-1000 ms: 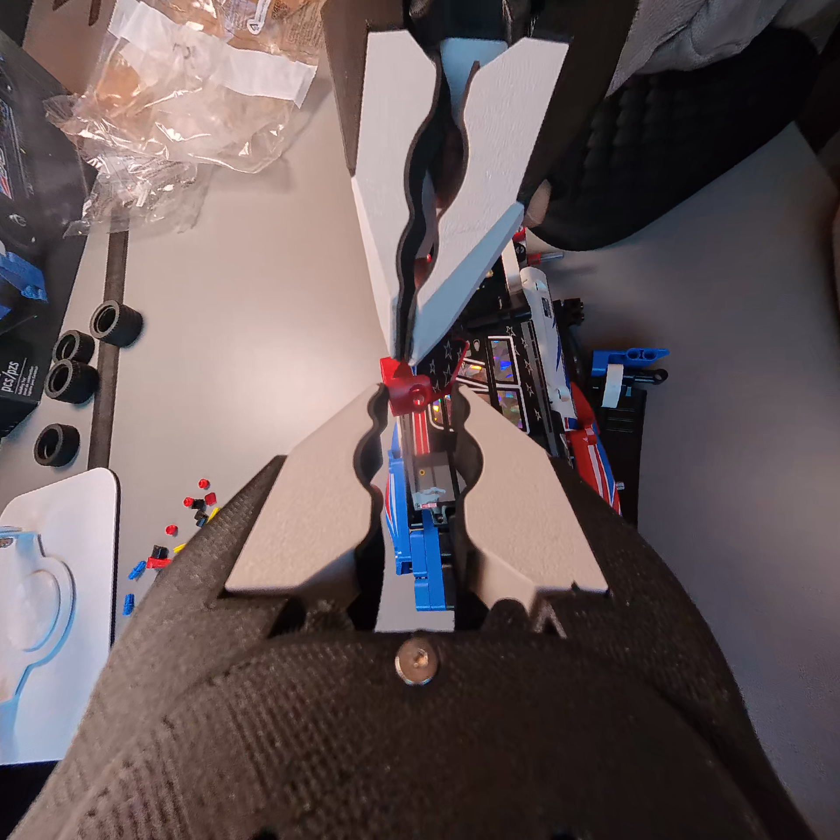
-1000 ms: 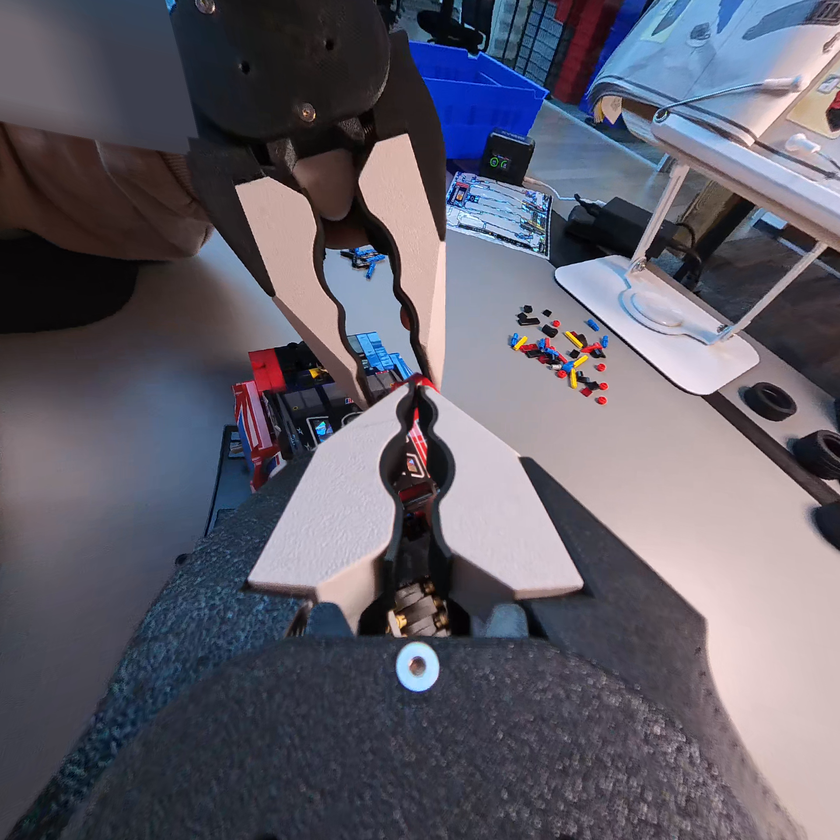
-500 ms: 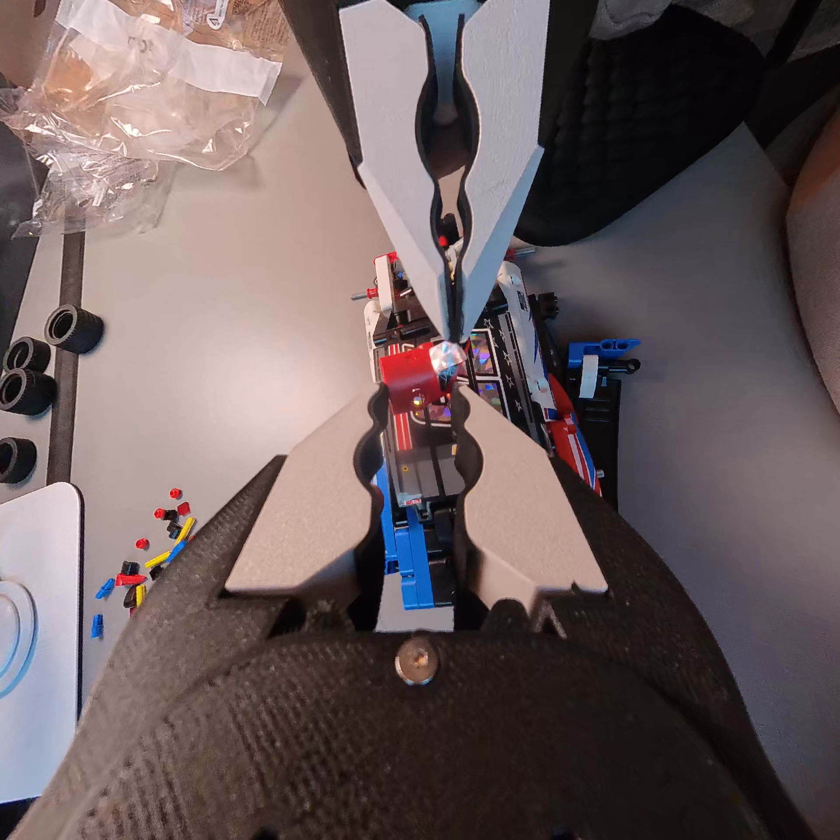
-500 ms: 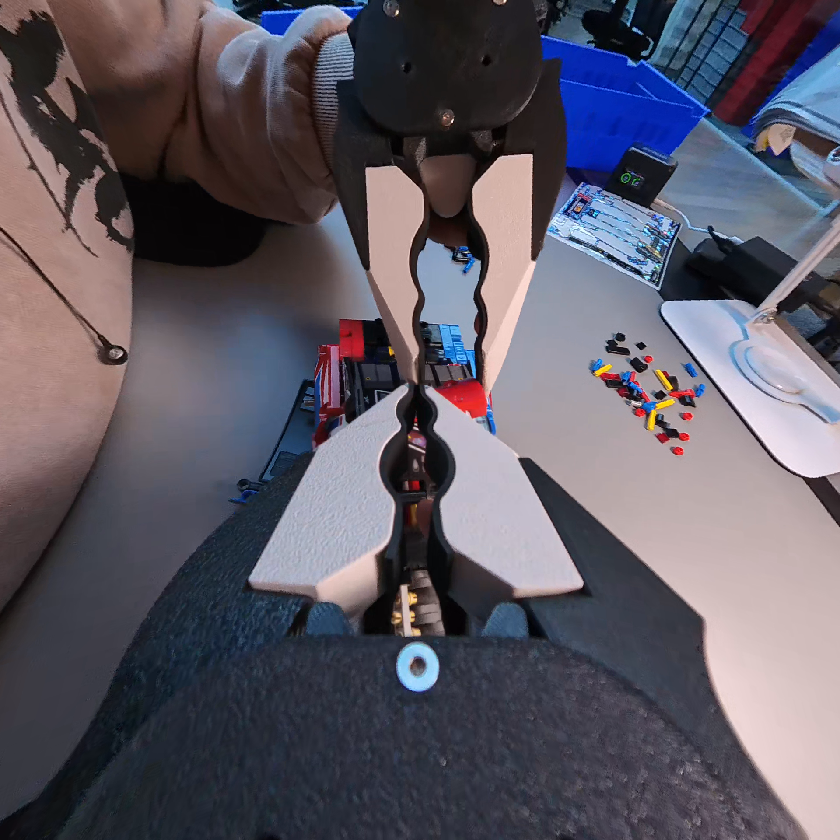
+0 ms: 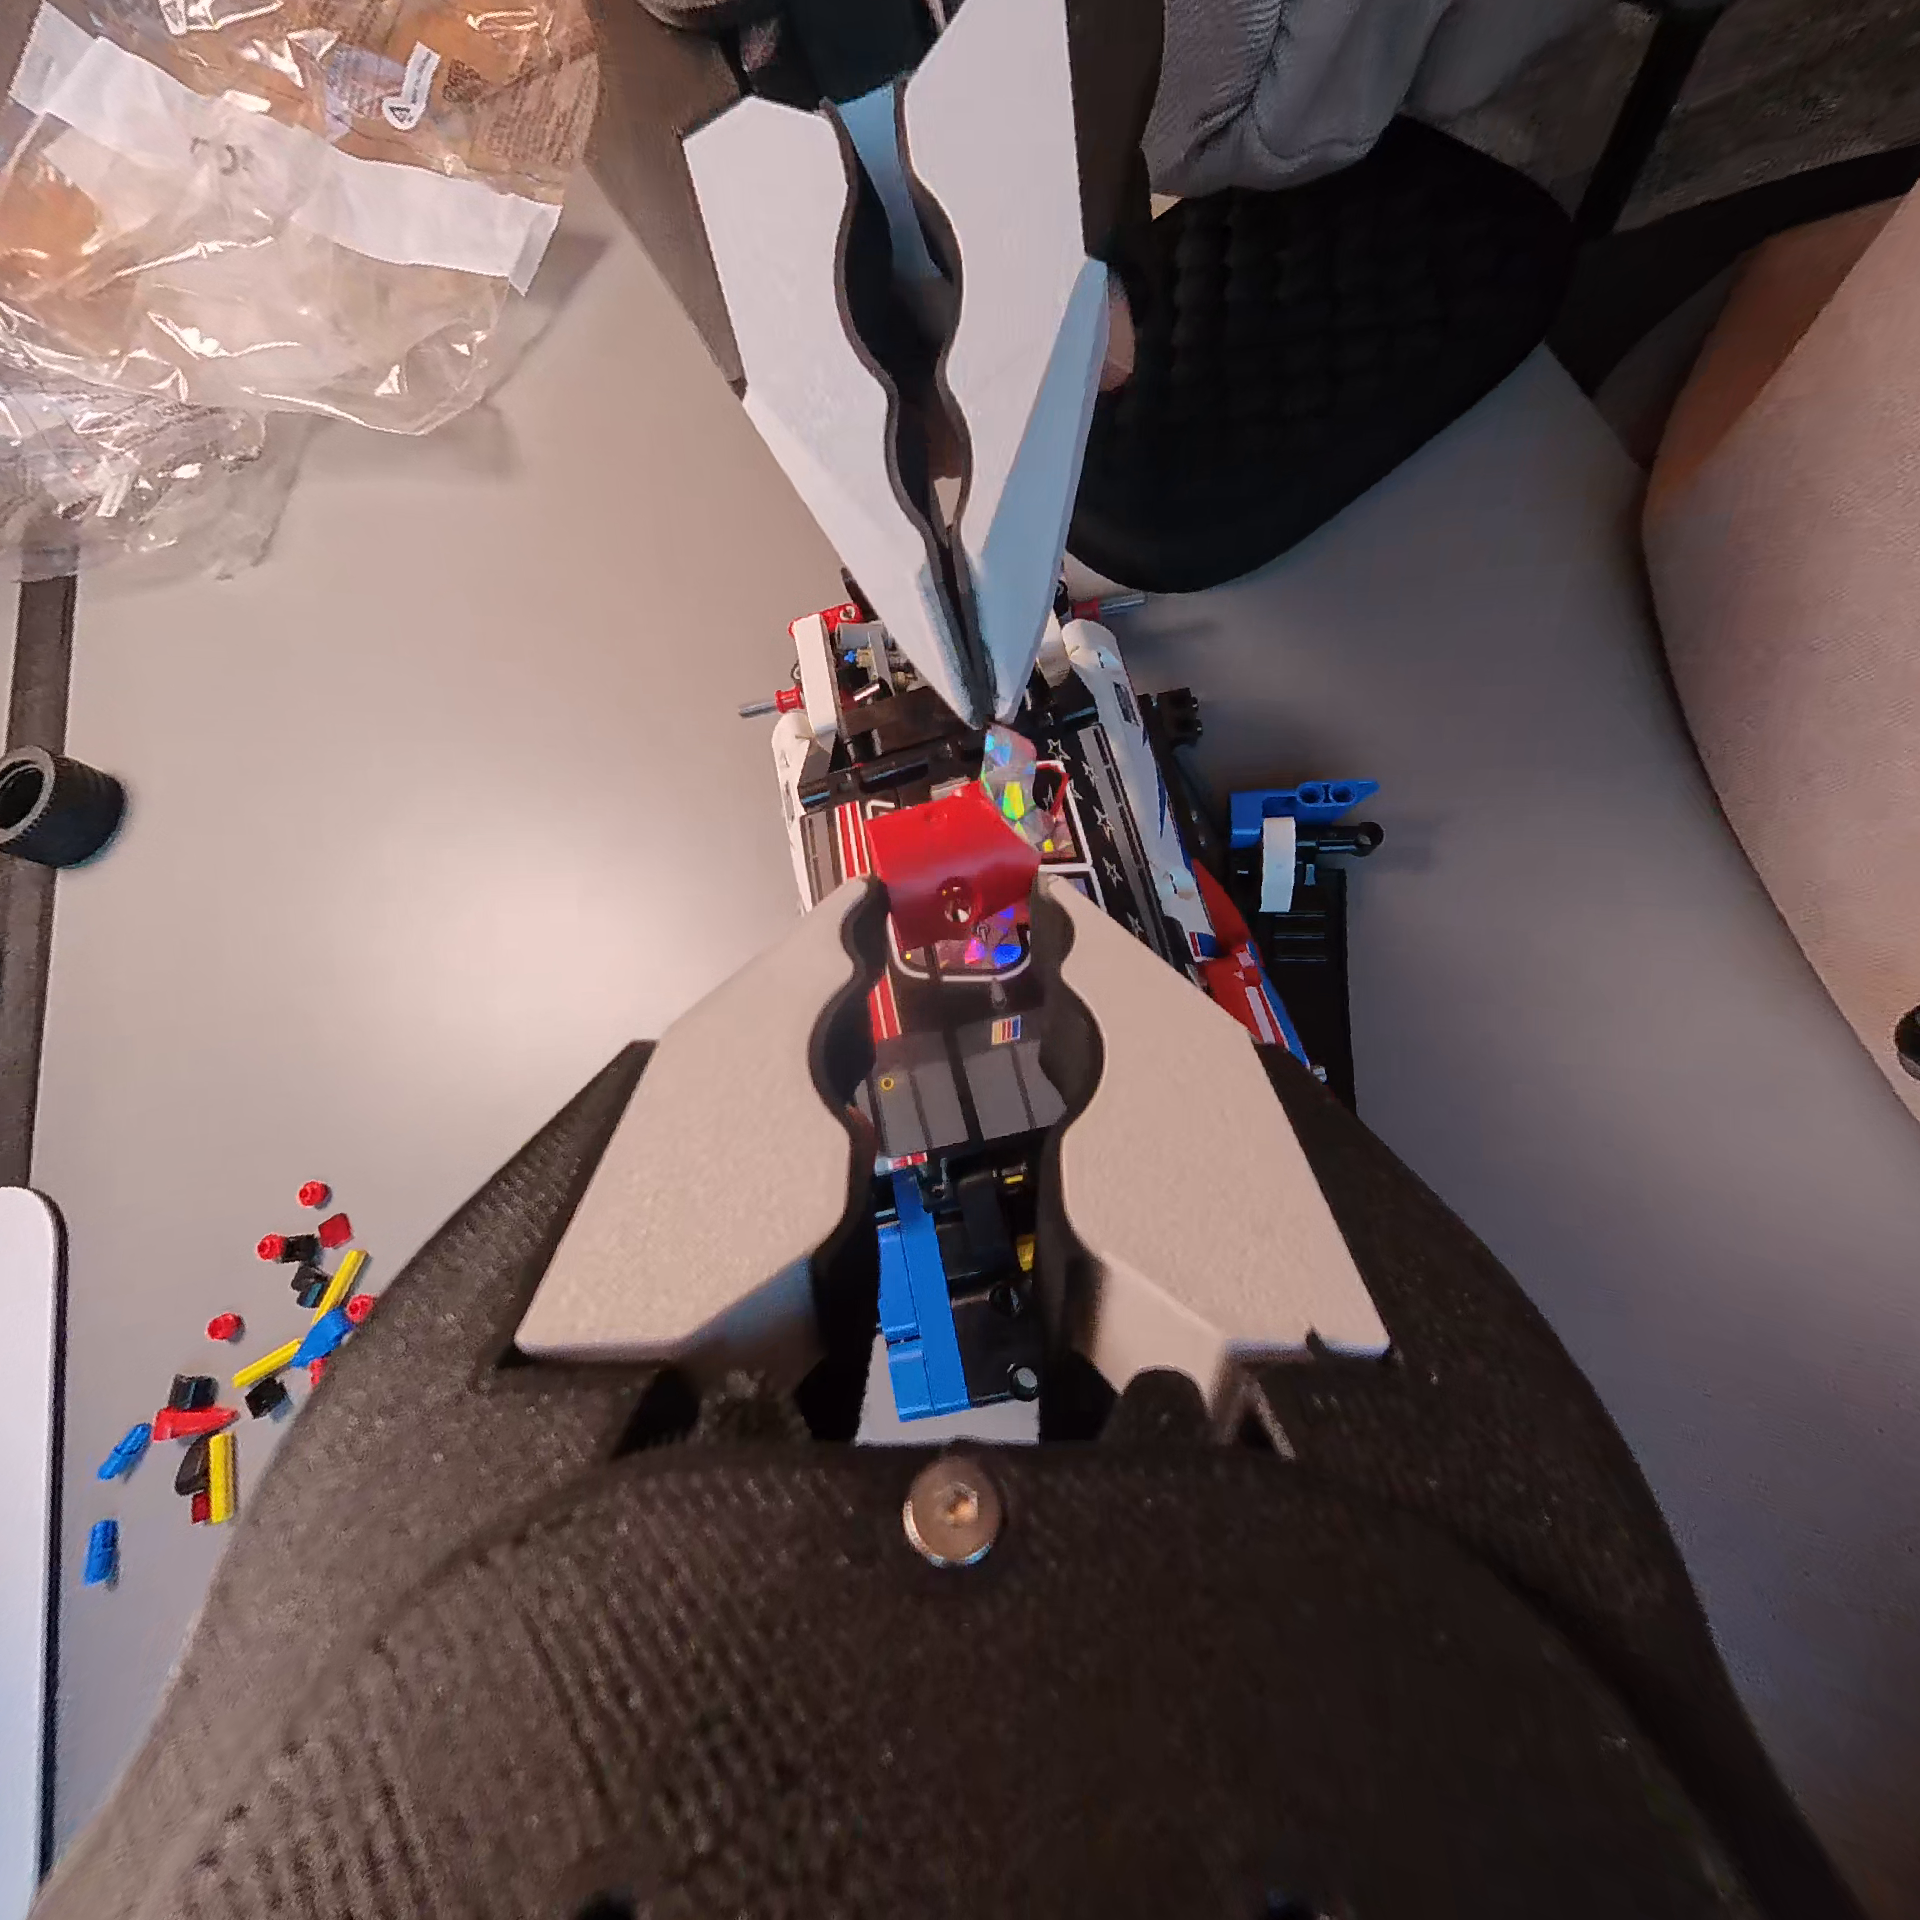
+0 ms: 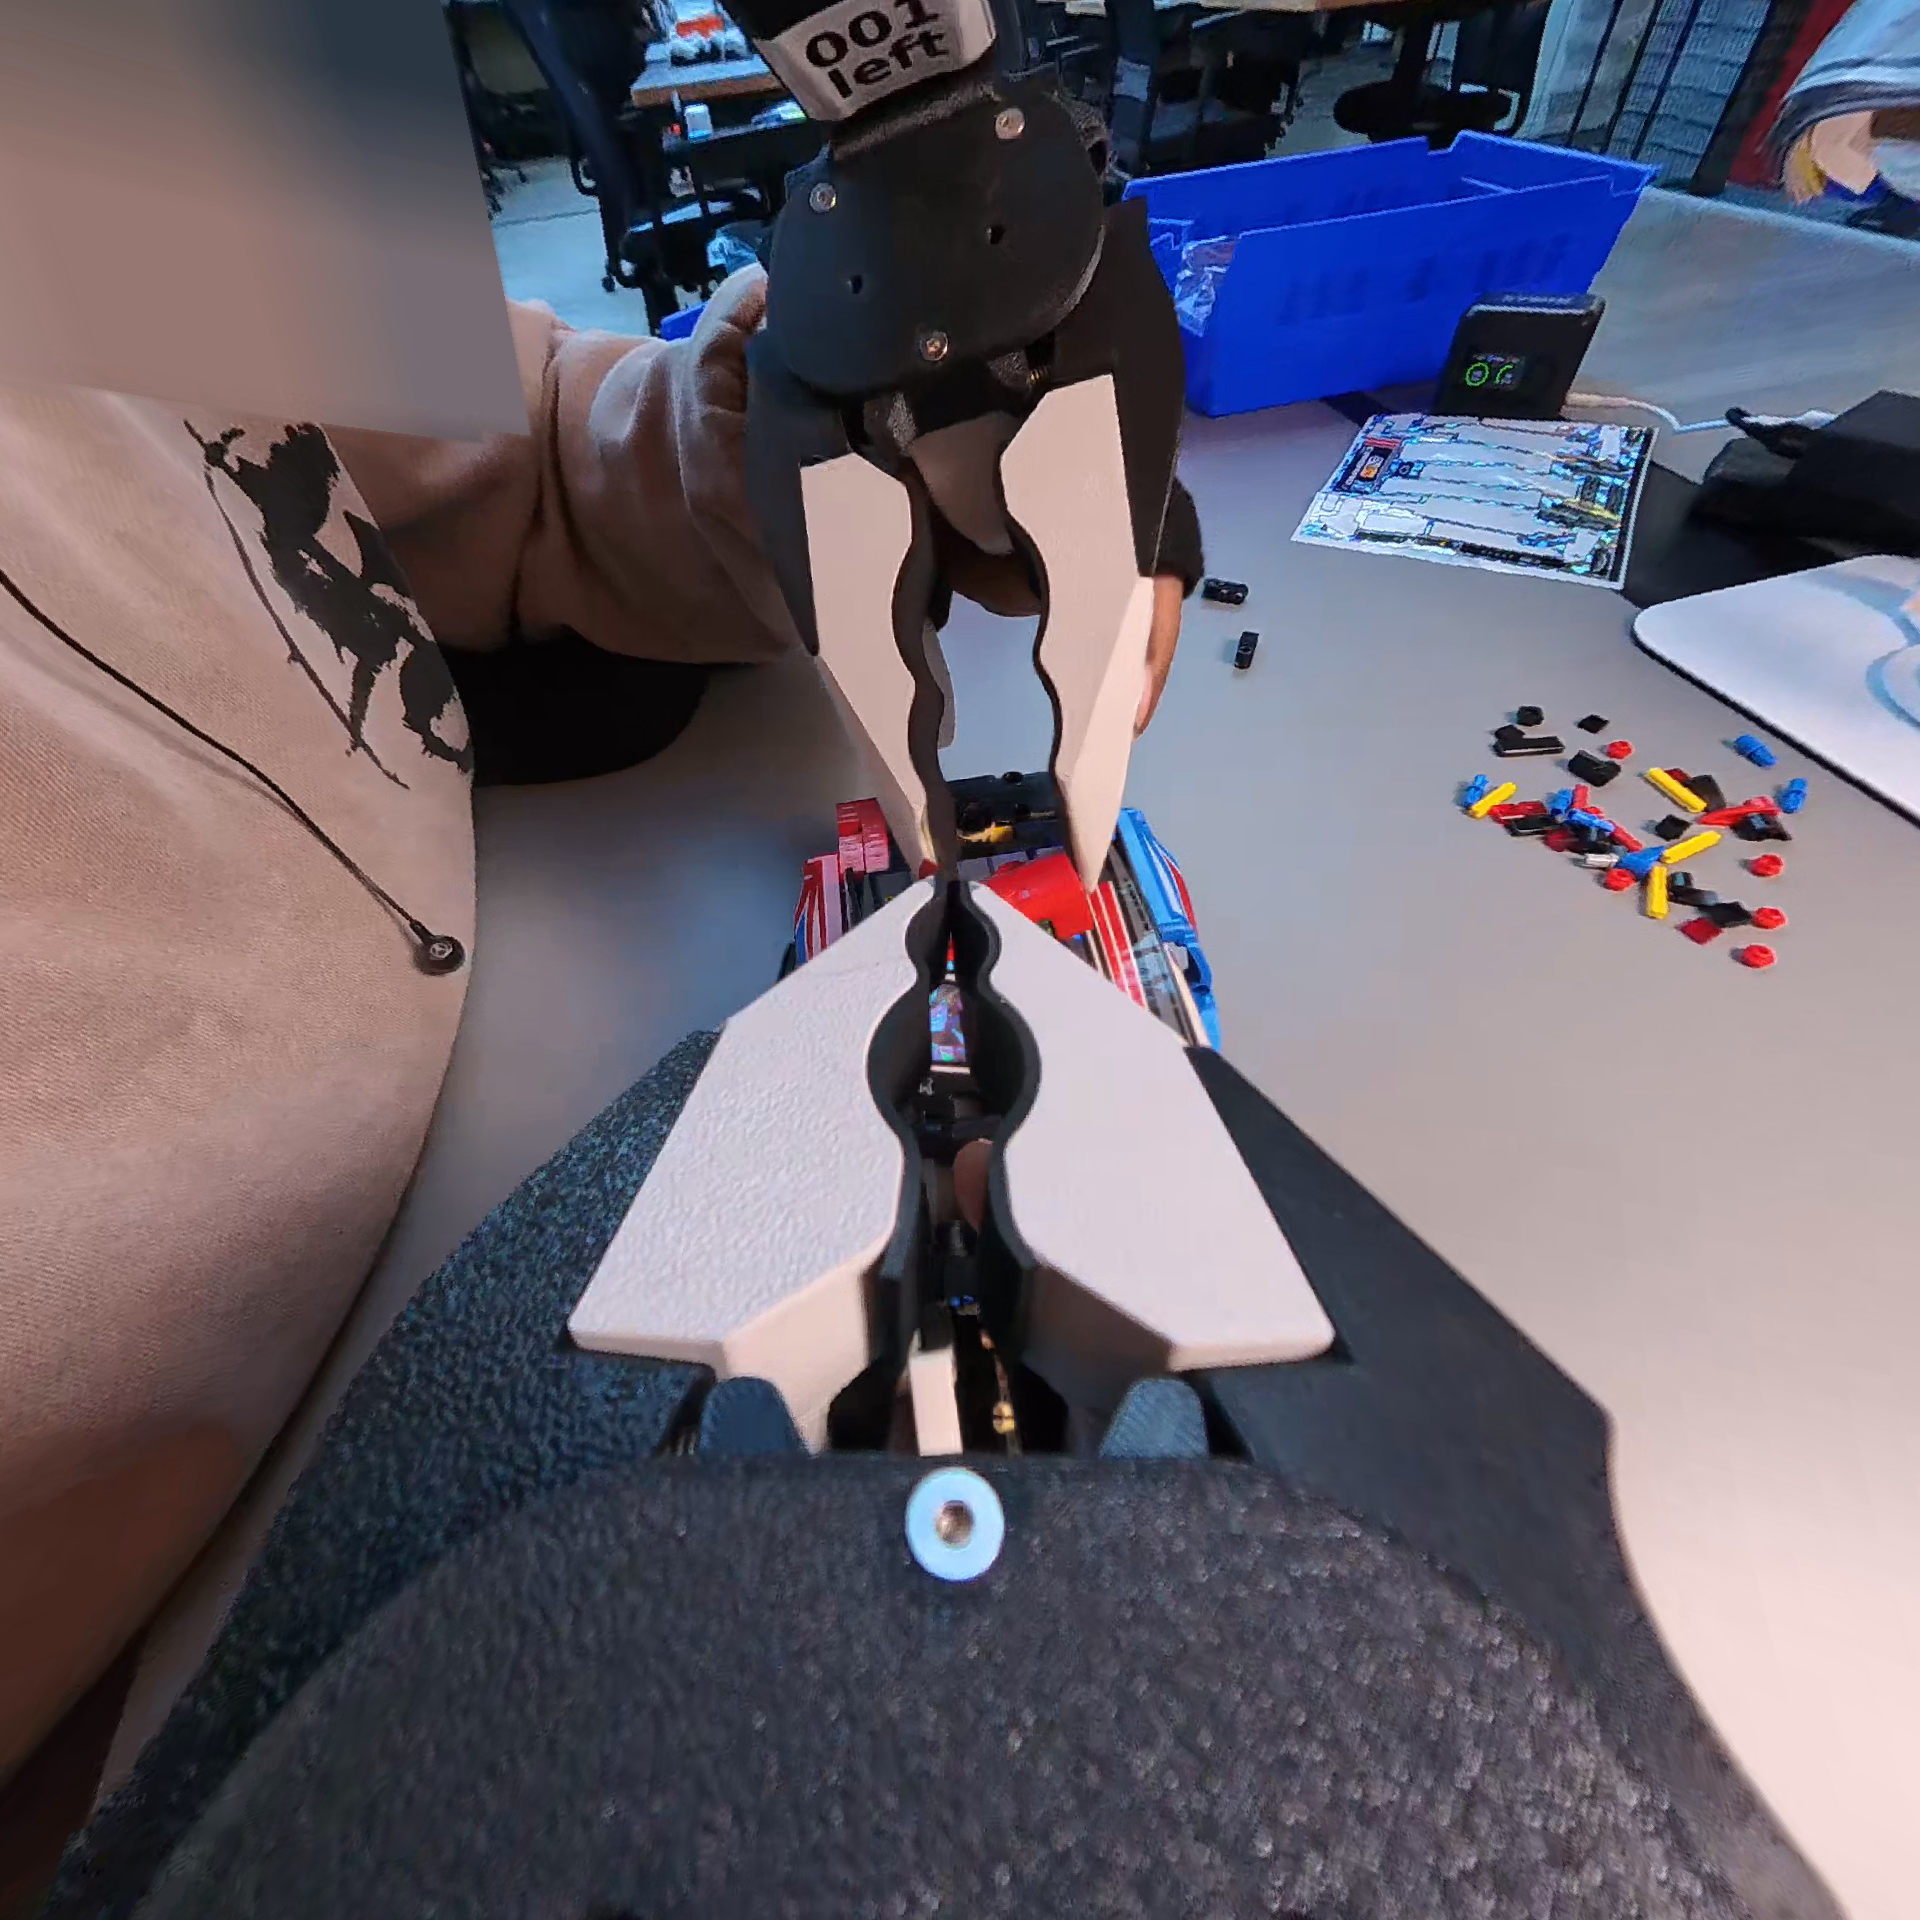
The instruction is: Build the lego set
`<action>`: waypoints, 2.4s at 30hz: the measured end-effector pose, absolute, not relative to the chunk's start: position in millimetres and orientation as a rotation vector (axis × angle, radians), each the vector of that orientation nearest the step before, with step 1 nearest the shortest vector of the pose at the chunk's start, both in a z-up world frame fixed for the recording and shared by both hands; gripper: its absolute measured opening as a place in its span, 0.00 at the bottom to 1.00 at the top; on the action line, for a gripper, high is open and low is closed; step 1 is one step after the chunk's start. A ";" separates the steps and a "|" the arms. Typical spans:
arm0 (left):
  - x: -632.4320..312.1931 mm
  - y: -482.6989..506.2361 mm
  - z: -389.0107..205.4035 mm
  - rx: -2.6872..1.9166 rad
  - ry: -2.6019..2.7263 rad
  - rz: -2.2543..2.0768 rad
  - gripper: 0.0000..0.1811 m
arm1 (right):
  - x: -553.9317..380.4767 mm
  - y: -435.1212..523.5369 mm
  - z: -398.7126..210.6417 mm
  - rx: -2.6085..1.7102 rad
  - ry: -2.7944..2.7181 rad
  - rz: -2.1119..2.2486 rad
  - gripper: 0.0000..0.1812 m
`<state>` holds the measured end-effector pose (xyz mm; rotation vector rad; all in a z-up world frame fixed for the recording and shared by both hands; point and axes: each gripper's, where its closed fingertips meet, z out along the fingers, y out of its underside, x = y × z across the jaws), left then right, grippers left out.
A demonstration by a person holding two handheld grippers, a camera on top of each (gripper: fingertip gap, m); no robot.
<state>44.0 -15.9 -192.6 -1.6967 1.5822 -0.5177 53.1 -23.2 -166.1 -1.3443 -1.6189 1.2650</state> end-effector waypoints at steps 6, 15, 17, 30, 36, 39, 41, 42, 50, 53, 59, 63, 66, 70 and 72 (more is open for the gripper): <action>45.2 -17.3 -202.4 -1.767 1.585 -0.607 0.14 | 48.6 -20.4 -171.9 -1.482 -1.589 1.272 0.00; 43.4 -13.1 -205.5 -1.844 1.580 -0.615 0.14 | 55.1 -33.0 -174.0 -1.407 -1.725 1.146 0.00; 43.6 -14.2 -205.6 -1.847 1.585 -0.614 0.13 | 59.7 -36.5 -173.7 -1.394 -1.725 1.157 0.00; 47.9 -23.7 -206.0 -1.875 1.663 -0.724 0.14 | 55.7 -25.3 -144.4 -1.779 -1.421 1.509 0.00; 48.1 -26.7 -206.2 -1.832 1.686 -0.742 0.14 | 50.4 -21.0 -165.0 -1.945 -1.372 1.635 0.00; 48.3 -26.6 -206.3 -1.822 1.692 -0.729 0.14 | 47.8 -20.0 -169.6 -1.966 -1.319 1.672 0.00; 48.9 -26.2 -206.2 -1.818 1.692 -0.726 0.14 | 47.0 -17.7 -171.0 -1.972 -1.290 1.674 0.00; 49.2 -25.8 -206.3 -1.818 1.689 -0.724 0.14 | 47.2 -16.0 -173.5 -1.988 -1.281 1.658 0.00; 50.8 -23.7 -206.1 -1.828 1.667 -0.705 0.14 | 47.1 -13.7 -176.6 -2.001 -1.245 1.644 0.00; 50.9 -23.3 -206.1 -1.832 1.661 -0.706 0.14 | 46.2 -14.9 -177.3 -1.999 -1.244 1.647 0.00; 50.8 -23.3 -206.2 -1.831 1.665 -0.697 0.14 | 45.9 -14.4 -178.8 -1.998 -1.241 1.644 0.00; 50.9 -23.5 -206.2 -1.833 1.664 -0.698 0.14 | 45.7 -15.1 -178.8 -1.995 -1.246 1.640 0.00; 50.9 -23.5 -206.2 -1.835 1.663 -0.696 0.14 | 45.5 -14.7 -179.0 -1.995 -1.247 1.635 0.00; 51.1 -23.5 -206.1 -1.837 1.661 -0.692 0.14 | 45.0 -14.5 -178.4 -1.998 -1.239 1.636 0.00; 51.3 -23.6 -206.1 -1.838 1.660 -0.689 0.14 | 44.8 -14.6 -178.3 -2.001 -1.237 1.632 0.00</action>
